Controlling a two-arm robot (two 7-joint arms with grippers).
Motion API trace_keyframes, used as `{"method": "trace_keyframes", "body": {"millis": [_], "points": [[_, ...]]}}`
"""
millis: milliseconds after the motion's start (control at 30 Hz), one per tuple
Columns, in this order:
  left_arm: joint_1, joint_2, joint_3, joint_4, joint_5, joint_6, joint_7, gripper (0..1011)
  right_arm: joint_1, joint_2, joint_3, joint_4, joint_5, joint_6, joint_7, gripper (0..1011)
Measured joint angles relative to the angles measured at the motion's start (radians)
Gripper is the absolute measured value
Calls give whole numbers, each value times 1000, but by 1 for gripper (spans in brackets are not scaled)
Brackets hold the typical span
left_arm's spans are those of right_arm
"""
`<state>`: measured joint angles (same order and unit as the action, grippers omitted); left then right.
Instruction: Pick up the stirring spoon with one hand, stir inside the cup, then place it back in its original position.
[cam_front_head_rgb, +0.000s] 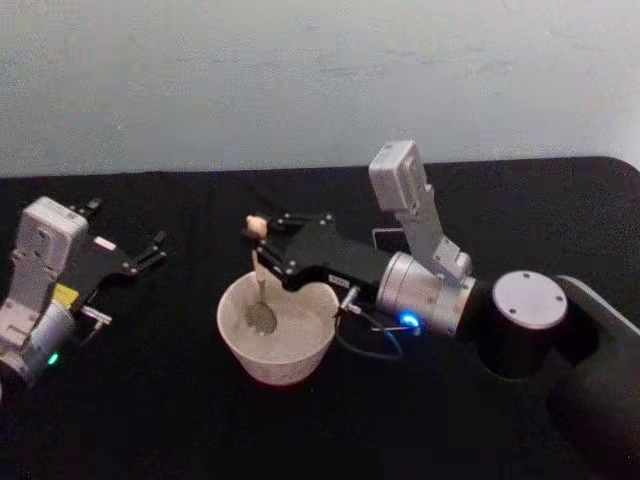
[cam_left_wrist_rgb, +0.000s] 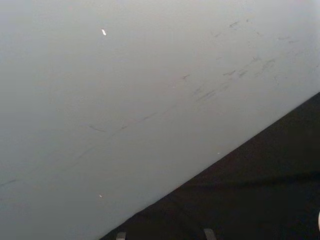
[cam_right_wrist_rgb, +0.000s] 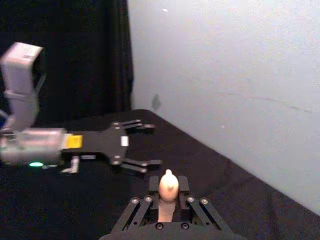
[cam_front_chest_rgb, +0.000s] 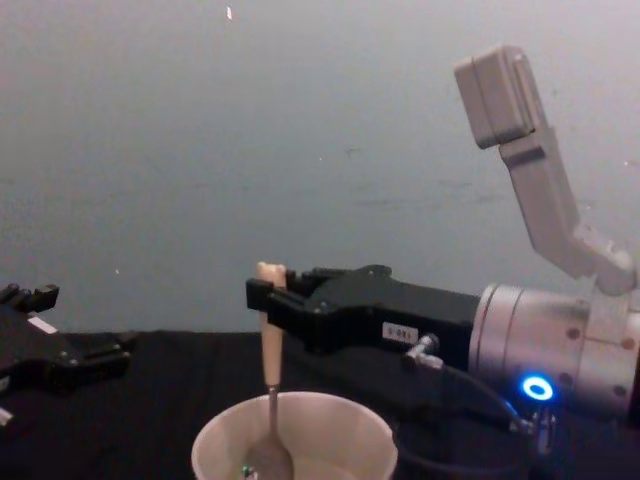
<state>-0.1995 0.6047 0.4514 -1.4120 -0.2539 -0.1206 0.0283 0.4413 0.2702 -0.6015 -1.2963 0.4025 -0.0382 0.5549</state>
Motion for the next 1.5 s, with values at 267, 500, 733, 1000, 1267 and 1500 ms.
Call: {"method": "trace_keyframes", "body": {"millis": [267, 500, 733, 1000, 1267, 1500], "points": [[0, 0, 0, 0, 0, 0, 0, 1001, 27, -22, 23, 63, -24, -8, -27, 214], [0, 0, 0, 0, 0, 0, 0, 1001, 25, -13, 48, 65, -38, -6, -39, 214], [0, 0, 0, 0, 0, 0, 0, 1001, -9, 24, 68, 5, -40, 10, -33, 214], [0, 0, 0, 0, 0, 0, 0, 1001, -78, 79, 87, -103, -6, 46, -14, 214], [0, 0, 0, 0, 0, 0, 0, 1001, -123, 107, 82, -175, 34, 63, 6, 214], [0, 0, 0, 0, 0, 0, 0, 1001, -128, 100, 53, -184, 50, 67, 17, 214]]}}
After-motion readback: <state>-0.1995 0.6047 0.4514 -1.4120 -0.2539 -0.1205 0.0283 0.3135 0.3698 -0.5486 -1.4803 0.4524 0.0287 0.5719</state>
